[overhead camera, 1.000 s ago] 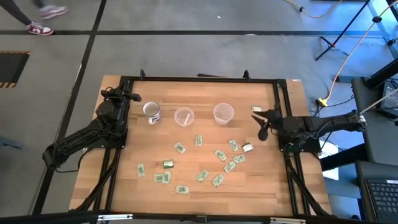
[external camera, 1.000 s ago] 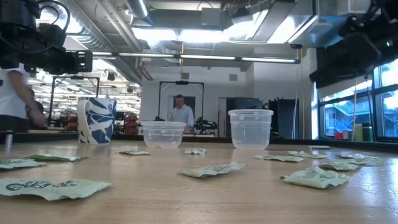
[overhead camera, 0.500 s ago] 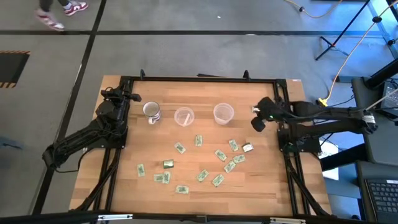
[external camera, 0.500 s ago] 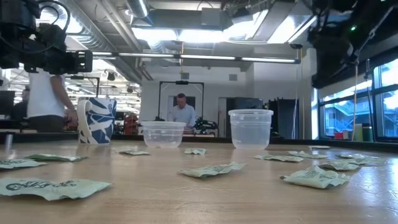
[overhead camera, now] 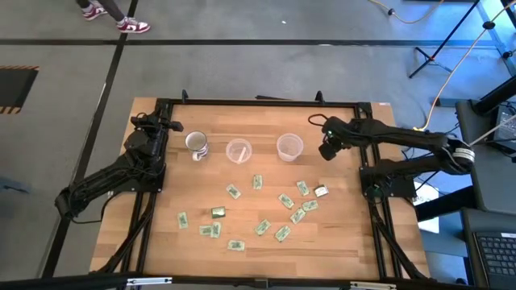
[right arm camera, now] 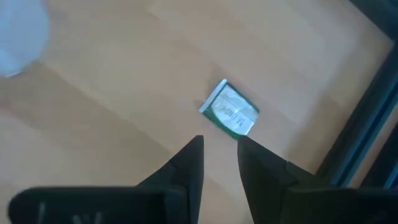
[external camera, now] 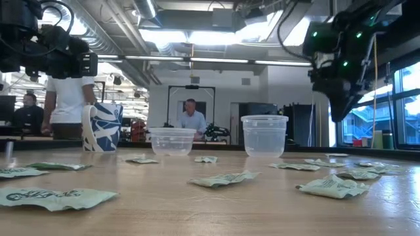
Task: Pick and place items into bin
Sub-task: Put the green truvia packet into the left transparent bin
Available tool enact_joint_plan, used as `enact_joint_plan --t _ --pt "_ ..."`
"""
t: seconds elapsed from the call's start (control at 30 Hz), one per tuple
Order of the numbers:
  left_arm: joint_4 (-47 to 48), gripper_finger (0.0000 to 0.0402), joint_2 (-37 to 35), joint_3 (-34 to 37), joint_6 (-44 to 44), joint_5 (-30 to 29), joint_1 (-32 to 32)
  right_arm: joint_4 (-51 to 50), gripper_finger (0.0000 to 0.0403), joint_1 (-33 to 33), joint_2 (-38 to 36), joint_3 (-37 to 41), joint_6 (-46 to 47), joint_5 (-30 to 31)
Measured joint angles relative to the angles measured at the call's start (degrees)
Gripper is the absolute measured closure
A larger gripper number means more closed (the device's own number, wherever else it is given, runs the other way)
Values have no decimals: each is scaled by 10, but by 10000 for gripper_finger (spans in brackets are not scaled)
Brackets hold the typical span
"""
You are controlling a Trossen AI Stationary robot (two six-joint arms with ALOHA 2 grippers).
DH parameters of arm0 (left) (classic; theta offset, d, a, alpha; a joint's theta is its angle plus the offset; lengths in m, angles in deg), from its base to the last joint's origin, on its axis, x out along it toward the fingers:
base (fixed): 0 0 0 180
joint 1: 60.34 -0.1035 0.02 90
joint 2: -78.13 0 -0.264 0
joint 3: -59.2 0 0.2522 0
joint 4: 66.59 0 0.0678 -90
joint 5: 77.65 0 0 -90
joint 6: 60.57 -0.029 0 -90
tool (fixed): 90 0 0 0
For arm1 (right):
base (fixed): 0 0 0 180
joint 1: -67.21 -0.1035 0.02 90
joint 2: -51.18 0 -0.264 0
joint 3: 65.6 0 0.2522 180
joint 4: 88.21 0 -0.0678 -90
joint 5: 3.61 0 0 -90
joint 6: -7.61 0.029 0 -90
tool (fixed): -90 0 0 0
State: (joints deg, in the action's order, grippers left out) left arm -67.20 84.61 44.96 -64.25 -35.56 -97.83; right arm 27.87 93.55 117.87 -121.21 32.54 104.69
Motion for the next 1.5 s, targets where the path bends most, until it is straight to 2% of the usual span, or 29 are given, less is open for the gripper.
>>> enact_joint_plan --t 0.37,0.6,0.93,1.17,1.5 --pt "0 345 0 0 -1 0 0 69 302 55 119 0 -13 -22" --pt "0 345 0 0 -1 0 0 120 302 95 175 0 -46 -64" --pt "0 345 0 0 -1 0 0 128 302 117 238 -2 -59 -61" --pt "0 345 0 0 -1 0 0 126 303 117 248 -2 -57 -61" --pt "0 345 0 0 -1 0 0 131 368 117 249 -1 -58 -59"
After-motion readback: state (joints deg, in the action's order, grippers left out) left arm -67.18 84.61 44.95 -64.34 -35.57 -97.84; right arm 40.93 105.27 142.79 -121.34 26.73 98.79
